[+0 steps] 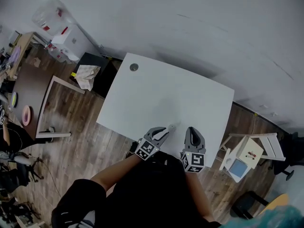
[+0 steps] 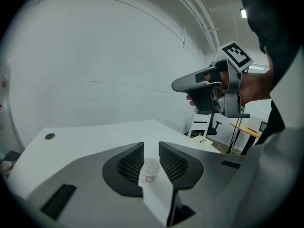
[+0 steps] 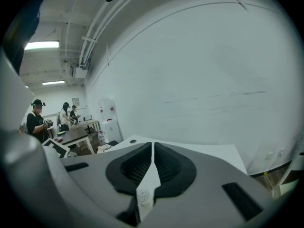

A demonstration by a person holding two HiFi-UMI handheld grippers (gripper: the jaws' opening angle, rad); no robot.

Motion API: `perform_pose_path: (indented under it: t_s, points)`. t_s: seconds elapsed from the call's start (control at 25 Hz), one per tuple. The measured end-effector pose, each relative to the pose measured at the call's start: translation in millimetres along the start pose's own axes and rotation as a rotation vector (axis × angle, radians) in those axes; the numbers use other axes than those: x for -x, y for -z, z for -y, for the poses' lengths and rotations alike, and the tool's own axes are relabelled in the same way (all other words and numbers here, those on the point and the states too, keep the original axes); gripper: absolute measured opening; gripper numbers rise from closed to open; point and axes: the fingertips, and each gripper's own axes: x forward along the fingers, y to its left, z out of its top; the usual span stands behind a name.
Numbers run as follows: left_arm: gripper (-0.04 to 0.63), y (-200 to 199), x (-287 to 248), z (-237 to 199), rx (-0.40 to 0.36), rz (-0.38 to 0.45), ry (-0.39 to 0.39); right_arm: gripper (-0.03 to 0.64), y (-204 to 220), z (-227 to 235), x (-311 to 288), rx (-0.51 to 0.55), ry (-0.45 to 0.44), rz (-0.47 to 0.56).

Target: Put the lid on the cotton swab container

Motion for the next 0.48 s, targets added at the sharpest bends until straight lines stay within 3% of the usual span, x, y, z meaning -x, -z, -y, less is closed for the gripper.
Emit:
perform_pose_path:
  t_s: [0.32, 0.48]
  points:
    - [0.231, 33.0, -29.4, 4.2, 0.012, -0.032, 0.105, 0.037, 30.2, 20.0, -17.3, 0.003, -0.012, -0.072]
    - [0.266, 50.7, -40.5, 3.0, 0.025, -0.057, 0.117, 0.037, 48.0, 25.4, -19.8, 0.011, -0.022, -0.123]
